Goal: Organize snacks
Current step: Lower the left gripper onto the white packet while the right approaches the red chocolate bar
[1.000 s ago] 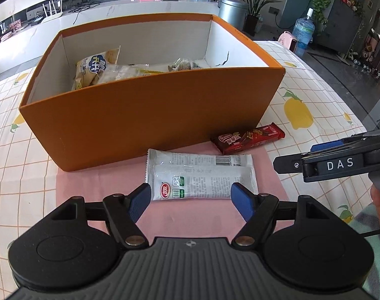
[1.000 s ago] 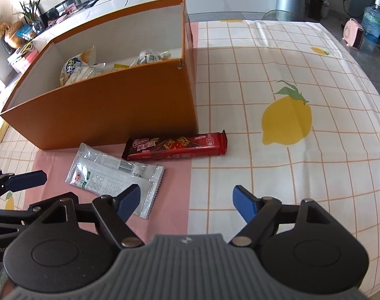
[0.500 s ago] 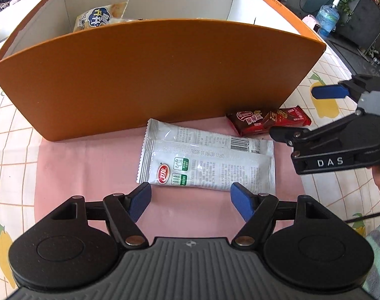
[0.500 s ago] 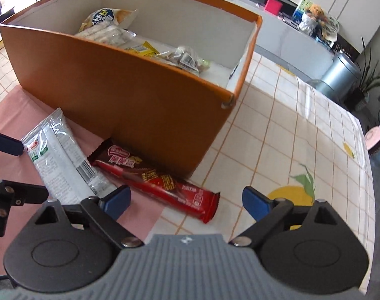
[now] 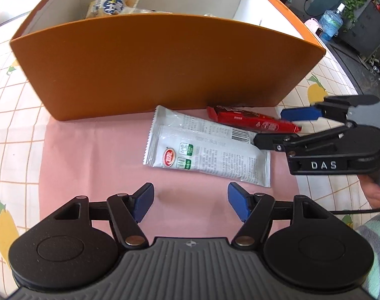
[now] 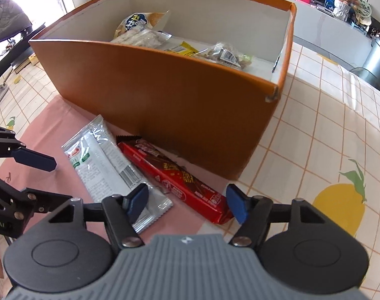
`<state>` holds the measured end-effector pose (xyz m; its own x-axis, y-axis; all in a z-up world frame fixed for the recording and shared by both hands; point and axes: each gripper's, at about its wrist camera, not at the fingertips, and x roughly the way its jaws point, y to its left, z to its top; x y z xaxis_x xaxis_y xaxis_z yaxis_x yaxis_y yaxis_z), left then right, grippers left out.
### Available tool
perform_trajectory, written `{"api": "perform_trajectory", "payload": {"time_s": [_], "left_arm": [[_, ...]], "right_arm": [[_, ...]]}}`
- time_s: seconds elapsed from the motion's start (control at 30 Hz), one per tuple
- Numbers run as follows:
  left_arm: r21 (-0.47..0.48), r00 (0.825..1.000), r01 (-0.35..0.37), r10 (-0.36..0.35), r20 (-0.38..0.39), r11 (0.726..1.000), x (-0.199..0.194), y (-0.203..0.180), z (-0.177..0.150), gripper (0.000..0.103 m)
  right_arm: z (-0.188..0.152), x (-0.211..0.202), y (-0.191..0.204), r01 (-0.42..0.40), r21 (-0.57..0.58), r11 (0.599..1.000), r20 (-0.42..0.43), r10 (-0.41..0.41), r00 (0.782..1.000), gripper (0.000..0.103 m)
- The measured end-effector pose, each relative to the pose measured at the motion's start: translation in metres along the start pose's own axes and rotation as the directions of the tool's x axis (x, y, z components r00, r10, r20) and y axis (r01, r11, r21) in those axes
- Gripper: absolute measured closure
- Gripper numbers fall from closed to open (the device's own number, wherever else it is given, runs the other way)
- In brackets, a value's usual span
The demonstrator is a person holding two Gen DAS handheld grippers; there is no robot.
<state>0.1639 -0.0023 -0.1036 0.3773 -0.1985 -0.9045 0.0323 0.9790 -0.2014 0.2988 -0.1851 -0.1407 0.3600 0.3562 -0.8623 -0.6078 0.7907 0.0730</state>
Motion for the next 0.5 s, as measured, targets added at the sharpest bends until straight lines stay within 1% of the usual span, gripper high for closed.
{"api": "perform_trajectory", "payload": {"time_s": [0.03,0.07,0.1,0.13,0.27,0.4,0.5], "left_arm": [[-0.011,1.000,-0.001,0.001,0.002,1.000,-0.002,0.003,-0.001,0.024],[-0.026,1.000,-0.001,0.001,0.004,1.000,-0.005,0.007,-0.001,0.024],[-0.039,1.000,0.001,-0.001,0.007,0.999,-0.007,0.011,-0.002,0.024],[-0.053,1.000,0.002,-0.001,0.011,0.999,-0.009,0.015,-0.003,0.024],[-0.107,1.000,0.004,-0.002,0.015,0.994,-0.015,0.031,-0.007,0.024],[-0.131,1.000,0.006,-0.003,0.020,0.991,-0.021,0.040,-0.009,0.024],[-0.152,1.000,-0.001,0.003,0.013,0.988,-0.022,0.044,-0.010,0.024]], "right_arm": [[0.000,-0.002,0.004,-0.010,0.002,1.000,-0.004,0.010,1.000,0.045],[0.000,-0.003,0.007,-0.033,0.013,0.999,-0.017,0.033,0.999,0.053],[0.000,-0.002,0.012,-0.067,0.036,0.997,-0.038,0.069,0.997,0.059],[0.000,-0.001,0.017,-0.084,0.049,0.995,-0.052,0.087,0.995,0.061],[-0.003,0.001,0.046,-0.100,0.037,0.994,-0.065,0.102,0.993,0.062],[-0.007,0.003,0.062,-0.163,0.093,0.982,-0.074,0.170,0.983,0.062],[-0.011,0.001,0.075,-0.179,0.116,0.977,-0.066,0.188,0.980,0.062]]}}
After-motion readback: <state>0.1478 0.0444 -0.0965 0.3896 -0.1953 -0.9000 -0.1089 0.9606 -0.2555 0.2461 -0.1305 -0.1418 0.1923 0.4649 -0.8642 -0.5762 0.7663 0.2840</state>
